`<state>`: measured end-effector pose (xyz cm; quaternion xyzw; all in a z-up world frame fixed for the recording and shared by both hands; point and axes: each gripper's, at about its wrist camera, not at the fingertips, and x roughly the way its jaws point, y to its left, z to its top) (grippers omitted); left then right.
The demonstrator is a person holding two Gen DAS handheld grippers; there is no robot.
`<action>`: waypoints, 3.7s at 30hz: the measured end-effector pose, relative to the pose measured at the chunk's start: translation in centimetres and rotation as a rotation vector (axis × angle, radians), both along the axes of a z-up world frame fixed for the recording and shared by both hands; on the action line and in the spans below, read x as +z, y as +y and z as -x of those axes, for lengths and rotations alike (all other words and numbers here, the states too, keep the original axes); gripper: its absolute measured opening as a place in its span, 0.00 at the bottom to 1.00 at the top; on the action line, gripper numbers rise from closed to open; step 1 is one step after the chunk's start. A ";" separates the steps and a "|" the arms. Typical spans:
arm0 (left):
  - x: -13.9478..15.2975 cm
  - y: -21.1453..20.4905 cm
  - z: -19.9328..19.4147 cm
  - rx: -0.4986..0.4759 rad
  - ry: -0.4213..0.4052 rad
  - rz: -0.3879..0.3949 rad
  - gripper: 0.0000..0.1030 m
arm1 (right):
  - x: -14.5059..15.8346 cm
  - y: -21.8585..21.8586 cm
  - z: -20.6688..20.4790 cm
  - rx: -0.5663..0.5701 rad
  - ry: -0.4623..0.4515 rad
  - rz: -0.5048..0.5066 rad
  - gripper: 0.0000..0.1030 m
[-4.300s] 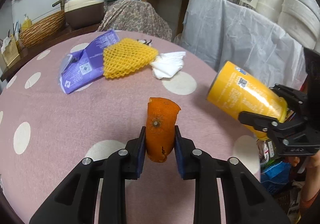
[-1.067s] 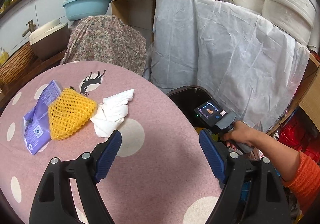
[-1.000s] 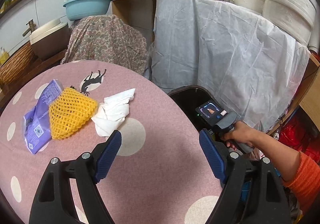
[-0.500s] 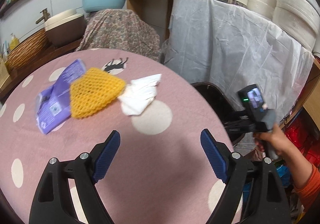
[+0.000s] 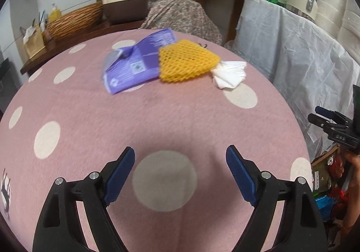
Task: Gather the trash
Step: 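Move both tools back over the table toward the remaining trash, then grasp the white tissue with the right tool while the left tool grasps the yellow mesh net, then carry the tissue and mesh net over the black bin with both tools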
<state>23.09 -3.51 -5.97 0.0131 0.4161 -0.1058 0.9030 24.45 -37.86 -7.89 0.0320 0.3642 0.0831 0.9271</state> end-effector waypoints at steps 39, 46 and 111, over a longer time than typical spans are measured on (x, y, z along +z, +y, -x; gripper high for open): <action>0.7 3.4 0.9 -0.029 -0.048 0.003 0.79 | 0.8 17.2 -14.0 0.166 0.132 0.154 0.39; 1.1 2.4 0.1 -0.061 -0.057 -0.024 0.79 | 1.1 16.2 -13.5 0.153 0.124 0.123 0.20; 1.5 -6.5 -7.9 -0.200 -0.124 0.016 0.13 | 4.2 6.9 0.4 0.045 -0.056 -0.118 0.19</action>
